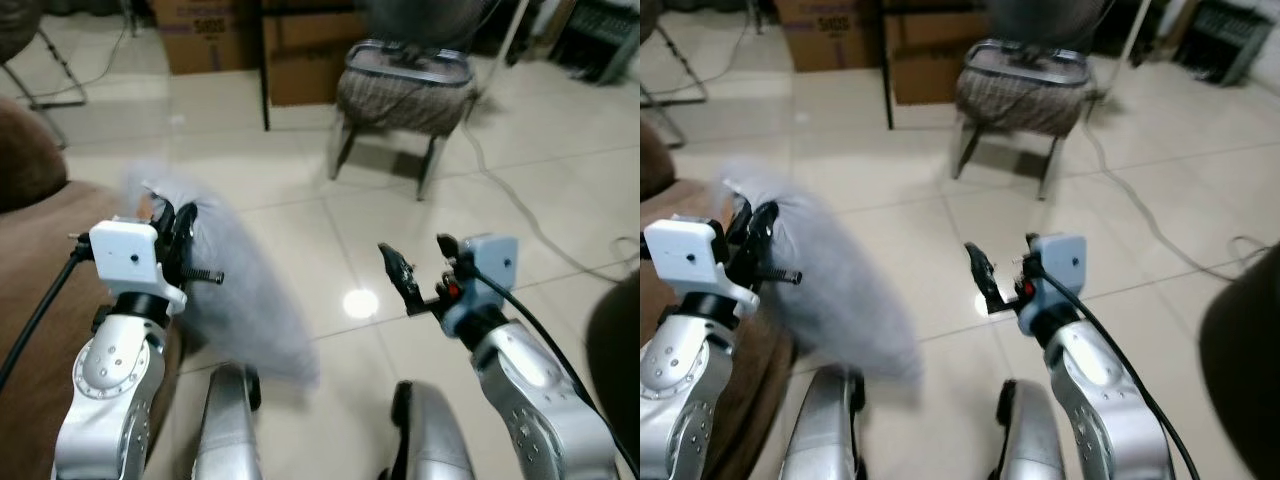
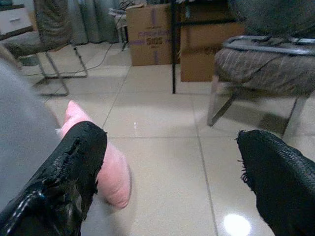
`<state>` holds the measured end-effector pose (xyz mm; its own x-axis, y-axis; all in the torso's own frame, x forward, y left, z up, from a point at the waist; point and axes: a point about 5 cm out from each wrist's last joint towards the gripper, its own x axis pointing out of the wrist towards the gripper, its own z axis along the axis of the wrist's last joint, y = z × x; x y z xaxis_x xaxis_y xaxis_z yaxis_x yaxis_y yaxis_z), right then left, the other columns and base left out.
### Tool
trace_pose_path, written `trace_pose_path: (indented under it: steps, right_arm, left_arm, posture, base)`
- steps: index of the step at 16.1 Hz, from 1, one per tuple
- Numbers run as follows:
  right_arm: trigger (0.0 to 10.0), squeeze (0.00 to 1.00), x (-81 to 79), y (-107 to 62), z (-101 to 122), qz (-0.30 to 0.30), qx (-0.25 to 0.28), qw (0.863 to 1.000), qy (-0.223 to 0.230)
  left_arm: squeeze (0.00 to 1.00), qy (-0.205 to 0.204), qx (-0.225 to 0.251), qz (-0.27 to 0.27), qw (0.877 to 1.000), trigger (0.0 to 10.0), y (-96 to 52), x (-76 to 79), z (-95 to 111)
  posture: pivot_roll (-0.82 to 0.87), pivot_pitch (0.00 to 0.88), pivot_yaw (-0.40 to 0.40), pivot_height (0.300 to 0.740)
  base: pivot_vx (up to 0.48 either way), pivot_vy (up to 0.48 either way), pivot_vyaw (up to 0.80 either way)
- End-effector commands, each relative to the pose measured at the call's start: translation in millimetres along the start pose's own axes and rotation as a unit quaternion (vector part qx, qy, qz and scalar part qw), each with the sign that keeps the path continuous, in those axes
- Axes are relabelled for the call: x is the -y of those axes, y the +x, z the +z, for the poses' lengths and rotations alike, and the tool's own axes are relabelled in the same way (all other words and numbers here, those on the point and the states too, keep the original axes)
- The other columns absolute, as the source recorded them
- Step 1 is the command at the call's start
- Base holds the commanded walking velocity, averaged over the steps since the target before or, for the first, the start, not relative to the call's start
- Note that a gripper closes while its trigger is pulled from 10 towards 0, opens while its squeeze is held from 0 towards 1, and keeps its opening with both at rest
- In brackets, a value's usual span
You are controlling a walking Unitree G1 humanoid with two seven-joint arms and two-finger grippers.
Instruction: Move the pillow to the sofa from floor
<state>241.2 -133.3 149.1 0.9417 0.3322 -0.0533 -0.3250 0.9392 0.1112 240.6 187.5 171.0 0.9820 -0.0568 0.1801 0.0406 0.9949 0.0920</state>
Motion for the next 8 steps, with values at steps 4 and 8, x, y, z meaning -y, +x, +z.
trace_pose_path:
  steps: [4, 8]
  right_arm:
    - [10.0, 0.0, 8.5, 15.6, 4, -0.021, 0.015, 1.0, 0.009]
    - [10.0, 0.0, 13.6, 25.5, 3, -0.03, 0.018, 0.999, -0.001]
  left_arm:
    - [0.0, 0.038, -0.008, -0.022, 0.999, 10.0, 8.6, 20.1, 7]
    - [0.0, 0.07, -0.018, -0.014, 0.997, 10.0, 20.2, 14.0, 2]
  posture:
    - [0.08, 0.0, -0.056, 0.66]
    - [0.08, 0.0, -0.029, 0.695]
  base:
    - [0.0, 0.0, 0.0]
    - [0.0, 0.0, 0.0]
